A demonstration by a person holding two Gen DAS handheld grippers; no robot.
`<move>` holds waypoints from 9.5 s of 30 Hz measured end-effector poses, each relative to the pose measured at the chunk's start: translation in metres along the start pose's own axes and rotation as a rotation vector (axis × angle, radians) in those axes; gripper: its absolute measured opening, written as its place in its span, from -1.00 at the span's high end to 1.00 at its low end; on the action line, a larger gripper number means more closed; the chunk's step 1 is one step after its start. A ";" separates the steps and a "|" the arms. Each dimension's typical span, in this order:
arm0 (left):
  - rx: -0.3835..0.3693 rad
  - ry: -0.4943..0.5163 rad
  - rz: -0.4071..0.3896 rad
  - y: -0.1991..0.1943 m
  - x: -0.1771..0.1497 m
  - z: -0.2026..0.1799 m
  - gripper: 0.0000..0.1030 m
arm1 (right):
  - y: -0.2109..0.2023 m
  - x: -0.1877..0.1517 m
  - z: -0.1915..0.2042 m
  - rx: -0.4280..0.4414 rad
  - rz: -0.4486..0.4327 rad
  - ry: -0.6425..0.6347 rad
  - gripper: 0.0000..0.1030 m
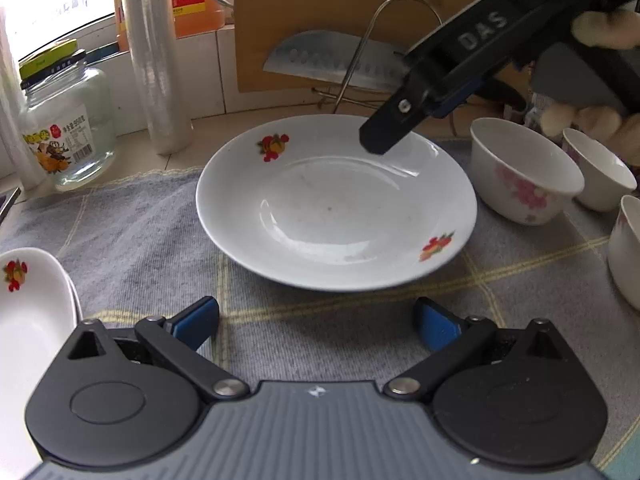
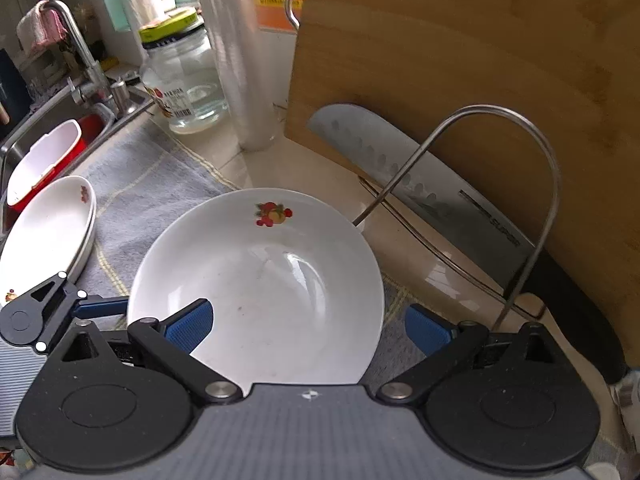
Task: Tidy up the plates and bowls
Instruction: 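Grasp the plate rim with the right gripper while the left gripper grasps the opposite rim, then lift the plate with both grippers and carry it toward the plate stack by the sink, then lower the plate onto the stack and open both grippers, then move both grippers to the white bowls by the cutting board, then grasp the plain white bowl rim with the right gripper while the left gripper grasps the opposite rim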
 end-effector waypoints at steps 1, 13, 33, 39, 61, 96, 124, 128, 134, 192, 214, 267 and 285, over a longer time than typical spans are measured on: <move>-0.001 -0.001 0.000 0.001 0.001 0.000 -0.98 | 0.004 0.002 -0.002 0.002 0.009 -0.002 -1.00; -0.003 -0.002 -0.018 0.009 0.007 0.000 -0.99 | 0.044 0.020 -0.018 0.038 0.088 0.003 -1.00; -0.027 0.022 -0.033 0.012 0.008 0.003 -0.99 | 0.067 0.044 -0.009 0.124 0.106 -0.062 -1.00; -0.036 0.033 -0.036 0.011 0.007 0.003 -0.97 | 0.069 0.045 -0.008 0.128 0.108 -0.063 -1.00; -0.044 0.075 -0.041 0.002 0.008 0.002 -0.87 | 0.062 0.041 0.002 0.132 0.113 -0.099 -1.00; 0.026 0.027 -0.092 -0.093 -0.025 0.022 -0.87 | 0.000 0.035 0.095 0.163 0.045 -0.216 -1.00; 0.146 -0.087 -0.073 -0.131 -0.059 0.101 -0.87 | 0.044 0.080 0.204 0.247 0.061 -0.346 -1.00; 0.145 -0.098 -0.062 -0.129 -0.061 0.107 -0.87 | 0.053 0.082 0.210 0.252 0.074 -0.346 -1.00; 0.139 -0.110 -0.054 -0.128 -0.063 0.112 -0.87 | 0.061 0.084 0.213 0.254 0.082 -0.346 -1.00; -0.012 -0.238 0.129 -0.122 -0.064 0.159 -0.87 | 0.077 0.089 0.236 0.232 0.145 -0.422 -1.00; 0.002 -0.234 0.165 -0.130 -0.060 0.154 -0.96 | 0.065 0.074 0.230 0.254 0.161 -0.394 -1.00; -0.157 0.063 -0.148 -0.088 -0.023 -0.100 -0.98 | -0.155 -0.202 0.028 -0.360 -0.253 0.212 -1.00; -0.206 0.135 -0.079 -0.058 -0.006 -0.175 -0.98 | -0.152 -0.278 -0.025 -0.228 -0.217 0.206 -1.00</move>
Point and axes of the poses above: each gripper's, at about its wrist camera, not at the fingertips, and y roughly the way its jaws point, z to its left, x to its top, the point moved 2 cm from there along y, roughly the way its jaws point, and after that the axes turned 2 degrees about -y, right-handed, at the moved point
